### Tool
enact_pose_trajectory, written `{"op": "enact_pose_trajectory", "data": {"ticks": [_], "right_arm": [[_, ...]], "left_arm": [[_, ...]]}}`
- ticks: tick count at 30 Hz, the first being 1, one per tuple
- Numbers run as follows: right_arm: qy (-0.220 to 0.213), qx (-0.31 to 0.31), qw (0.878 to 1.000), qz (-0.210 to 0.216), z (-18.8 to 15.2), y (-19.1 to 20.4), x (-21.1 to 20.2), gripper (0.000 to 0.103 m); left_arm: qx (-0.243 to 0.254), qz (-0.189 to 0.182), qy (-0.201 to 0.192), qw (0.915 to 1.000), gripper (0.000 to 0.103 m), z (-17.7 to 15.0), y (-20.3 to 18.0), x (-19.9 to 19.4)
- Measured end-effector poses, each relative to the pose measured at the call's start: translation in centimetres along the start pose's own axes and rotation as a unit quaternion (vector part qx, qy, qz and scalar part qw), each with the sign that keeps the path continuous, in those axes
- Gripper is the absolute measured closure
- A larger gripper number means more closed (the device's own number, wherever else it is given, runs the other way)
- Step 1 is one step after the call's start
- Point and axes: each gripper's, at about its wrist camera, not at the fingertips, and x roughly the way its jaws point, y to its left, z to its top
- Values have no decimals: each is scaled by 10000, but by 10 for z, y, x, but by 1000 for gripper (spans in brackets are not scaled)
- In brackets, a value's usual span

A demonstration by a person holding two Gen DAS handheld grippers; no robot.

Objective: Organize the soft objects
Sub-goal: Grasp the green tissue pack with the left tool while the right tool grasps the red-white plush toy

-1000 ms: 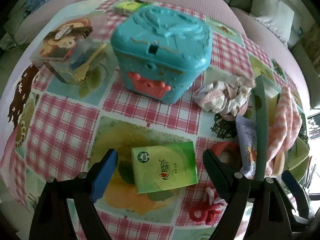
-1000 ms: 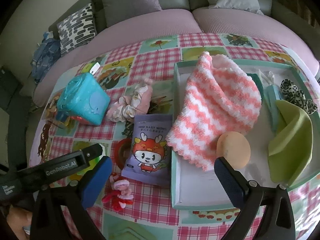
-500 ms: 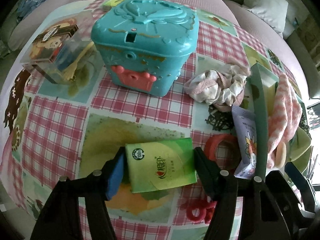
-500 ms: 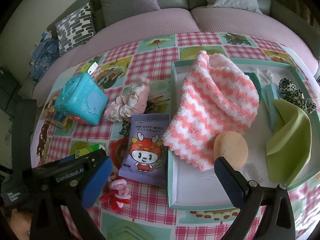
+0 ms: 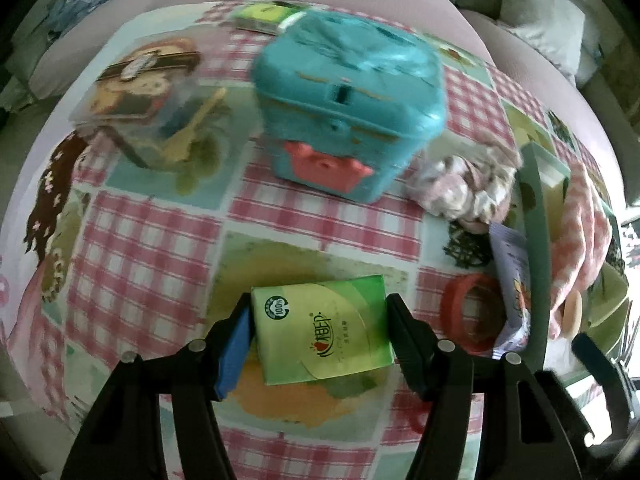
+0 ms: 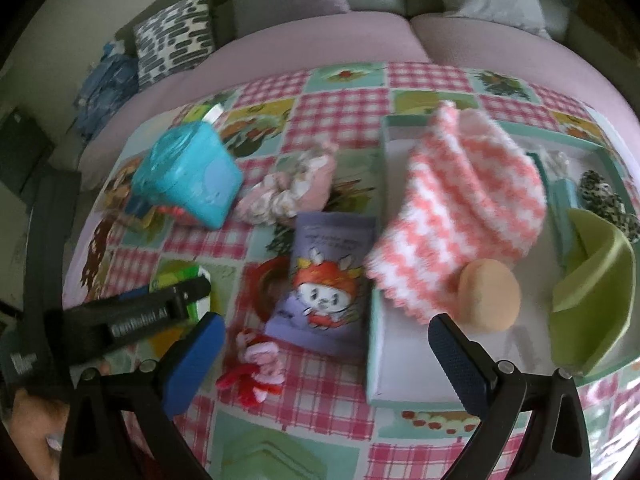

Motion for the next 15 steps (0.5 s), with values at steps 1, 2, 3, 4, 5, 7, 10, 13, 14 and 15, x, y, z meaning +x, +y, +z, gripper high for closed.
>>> {"op": "enact_pose_trajectory", "data": {"ticks": [1,2,3,4,5,7,10,13,14,15], "right_arm": [[25,-54,10000,18,-1,3,1,0],[43,-124,9999,14,-3,7,1,1],[50,-173,9998,5,-3,9,1,2],[56,-217,9997,8,-5,12,1,4],[82,-256,9996,30,-6,14,2,5],[141,-309,9994,56,-8,18,4,11],[239,-453,9986,103,-13,27,7,16],[340,-565,9977,154,-17,35,10,19],[376,-599,9974,144,-19,37,11,20],[403,-641,9971,121,-20,39,12,22]], "left_arm": [[-51,44,-37,10000,37,0,6,-3],[-87,73,-57,9999,37,1,10,-4],[-122,94,-70,9999,37,1,15,-5],[-155,106,-72,9998,37,1,19,-6],[-171,119,-65,9998,37,0,23,-6],[-162,136,-47,9998,37,-3,30,-6],[-207,147,-4,9997,37,-4,40,-5],[-251,135,-4,9996,37,-6,48,-5],[-261,115,-19,9996,37,-8,56,-4],[-277,100,-36,9996,37,-8,58,-6]]}}
